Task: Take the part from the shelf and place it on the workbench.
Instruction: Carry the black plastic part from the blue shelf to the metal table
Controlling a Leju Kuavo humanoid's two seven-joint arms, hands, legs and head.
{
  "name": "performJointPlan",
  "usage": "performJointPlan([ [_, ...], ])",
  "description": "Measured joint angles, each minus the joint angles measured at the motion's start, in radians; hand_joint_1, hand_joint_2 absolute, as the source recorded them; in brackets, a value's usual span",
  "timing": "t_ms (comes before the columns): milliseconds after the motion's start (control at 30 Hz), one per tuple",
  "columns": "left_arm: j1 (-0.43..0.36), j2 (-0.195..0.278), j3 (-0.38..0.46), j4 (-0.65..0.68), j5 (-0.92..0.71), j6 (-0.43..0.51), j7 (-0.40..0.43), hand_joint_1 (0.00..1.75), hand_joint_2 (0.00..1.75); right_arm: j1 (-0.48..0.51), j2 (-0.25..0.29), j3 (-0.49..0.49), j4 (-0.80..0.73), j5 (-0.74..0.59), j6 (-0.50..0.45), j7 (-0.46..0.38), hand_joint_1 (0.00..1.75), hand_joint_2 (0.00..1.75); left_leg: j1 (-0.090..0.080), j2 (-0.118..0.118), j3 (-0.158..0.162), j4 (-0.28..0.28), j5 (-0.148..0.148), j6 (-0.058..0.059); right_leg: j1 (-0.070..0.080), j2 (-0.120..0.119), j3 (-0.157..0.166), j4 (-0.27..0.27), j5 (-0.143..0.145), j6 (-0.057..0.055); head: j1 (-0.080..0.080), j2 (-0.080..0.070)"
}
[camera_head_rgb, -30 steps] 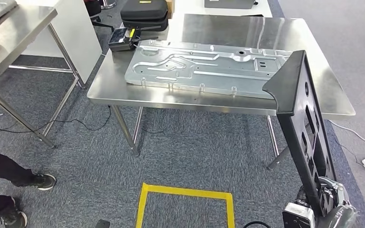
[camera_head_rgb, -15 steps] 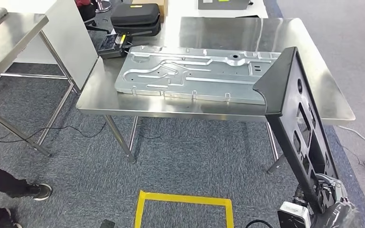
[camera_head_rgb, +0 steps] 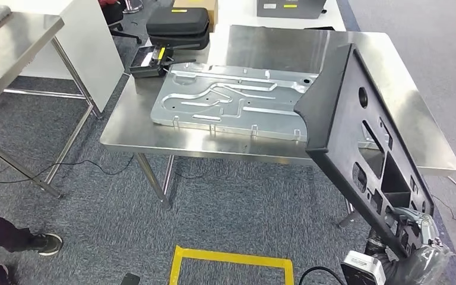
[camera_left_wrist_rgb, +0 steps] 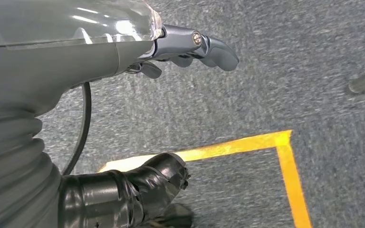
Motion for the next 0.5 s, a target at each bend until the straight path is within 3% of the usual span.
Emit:
performJointPlan([
  [33,-0.001,0.000,0.000,0.000,0.000,0.000,0.000,0.00,1.75,-0.002,-0.001,0.001,-0.003,0.001,0.000,0.000,1.75,1.75,-0.001,0.000,0.004,0.000,-0.007,-0.005,0.003,0.000,0.013,-0.031,0.007,-0.005,-0.001,0.000],
  [133,-0.003,0.000,-0.002,0.000,-0.002,-0.001,0.000,0.00,1.75,-0.006,-0.002,0.003,-0.010,0.005,0.000,-0.001,1.75,1.75,-0.002,0.002,0.010,-0.004,-0.018,-0.021,0.003,0.003,0.024,-0.047,-0.006,-0.019,-0.002,0.000],
  [200,-0.006,0.000,-0.004,0.000,-0.004,-0.002,0.000,0.00,1.75,-0.010,-0.002,0.004,-0.016,0.011,0.000,-0.001,1.75,1.75,-0.002,0.003,-0.002,0.035,-0.042,-0.030,-0.003,0.002,0.038,-0.058,-0.010,-0.032,-0.003,0.000],
  [233,-0.006,0.000,-0.005,0.000,-0.005,-0.002,0.000,0.00,1.75,-0.013,-0.002,0.005,-0.018,0.014,0.000,-0.001,1.75,1.75,0.000,0.003,-0.028,0.087,-0.064,-0.034,-0.005,0.000,0.045,-0.062,-0.014,-0.037,-0.003,0.000],
  [300,-0.005,0.000,-0.007,0.000,-0.005,-0.003,0.000,0.00,1.75,-0.017,-0.002,0.005,-0.020,0.016,0.000,-0.001,1.75,1.75,0.003,0.003,-0.111,0.223,-0.107,-0.041,-0.005,-0.001,0.057,-0.063,-0.024,-0.044,-0.003,0.000],
  [333,-0.004,0.000,-0.007,0.000,-0.006,-0.003,0.000,0.00,1.75,-0.018,-0.002,0.005,-0.020,0.016,0.000,-0.001,1.75,1.75,0.005,0.003,-0.149,0.271,-0.109,-0.044,-0.004,0.000,0.063,-0.063,-0.031,-0.044,-0.003,0.000],
  [367,-0.002,0.000,-0.008,0.000,-0.006,-0.004,0.000,0.00,1.75,-0.018,-0.002,0.006,-0.020,0.017,0.000,0.000,1.75,1.75,0.007,0.003,-0.172,0.284,-0.089,-0.045,-0.004,0.001,0.072,-0.063,-0.038,-0.044,-0.003,0.000],
  [400,-0.001,0.000,-0.008,0.000,-0.006,-0.004,0.000,0.00,1.75,-0.019,-0.002,0.006,-0.020,0.017,0.000,0.000,1.75,1.75,0.008,0.003,-0.177,0.259,-0.050,-0.045,-0.005,0.003,0.084,-0.063,-0.046,-0.042,-0.003,0.000],
  [467,0.000,0.000,-0.008,0.000,-0.007,-0.004,0.000,0.00,1.75,-0.021,-0.002,0.007,-0.022,0.017,0.000,0.001,1.75,1.75,0.007,0.003,-0.146,0.141,0.045,-0.040,-0.005,0.005,0.107,-0.063,-0.064,-0.036,-0.003,0.000],
  [500,0.000,0.000,-0.008,0.000,-0.007,-0.004,0.000,0.00,1.75,-0.024,-0.003,0.009,-0.023,0.017,0.000,0.001,1.75,1.75,0.005,0.003,-0.127,0.089,0.071,-0.036,-0.004,0.006,0.115,-0.063,-0.073,-0.031,-0.003,0.000],
])
